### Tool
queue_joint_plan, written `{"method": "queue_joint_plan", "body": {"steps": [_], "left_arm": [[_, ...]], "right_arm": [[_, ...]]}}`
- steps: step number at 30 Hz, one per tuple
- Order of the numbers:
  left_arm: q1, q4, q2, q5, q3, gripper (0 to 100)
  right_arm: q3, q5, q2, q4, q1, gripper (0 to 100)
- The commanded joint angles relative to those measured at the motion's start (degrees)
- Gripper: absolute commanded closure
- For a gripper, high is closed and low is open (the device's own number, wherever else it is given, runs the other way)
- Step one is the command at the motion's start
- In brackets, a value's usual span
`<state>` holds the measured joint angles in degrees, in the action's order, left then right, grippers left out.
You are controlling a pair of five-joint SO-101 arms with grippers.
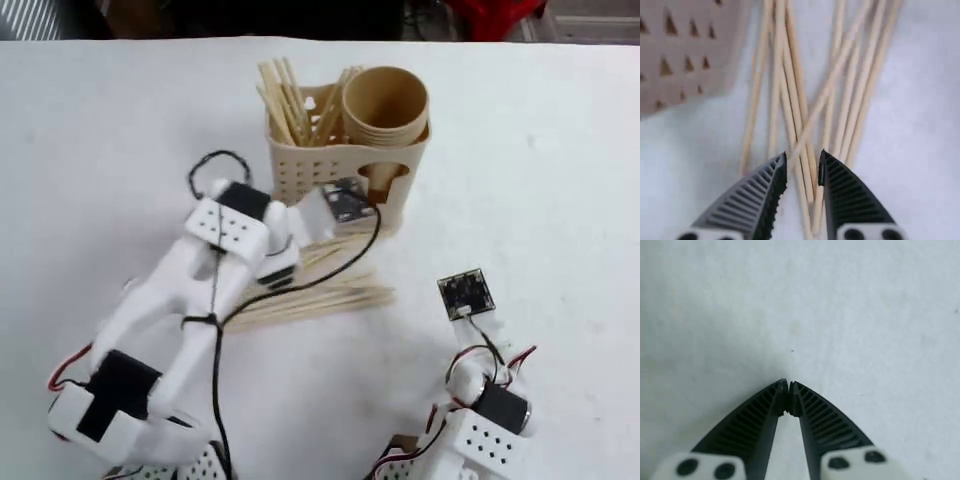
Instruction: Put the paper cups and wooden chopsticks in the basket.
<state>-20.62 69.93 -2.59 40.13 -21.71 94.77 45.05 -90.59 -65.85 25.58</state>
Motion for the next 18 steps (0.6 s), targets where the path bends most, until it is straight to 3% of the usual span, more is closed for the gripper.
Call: {"method": "queue_joint_plan", "body": {"steps": [1,7,18], "left_arm": [[-3.47,-10.11,-0.04,-1.14,-1.32,87],[-5.67,-11.6,4.26,-0.62,-1.76,80],[-4.09,-11.43,20.7,-0.7,10.2,83]], "right_arm": [[-0.18,-0.09,-0.4,-0.4,0.4,98.1],[-0.18,-0.09,-0.4,-0.4,0.4,98.1],[-0.18,-0.09,-0.4,-0.4,0.4,98.1]]}}
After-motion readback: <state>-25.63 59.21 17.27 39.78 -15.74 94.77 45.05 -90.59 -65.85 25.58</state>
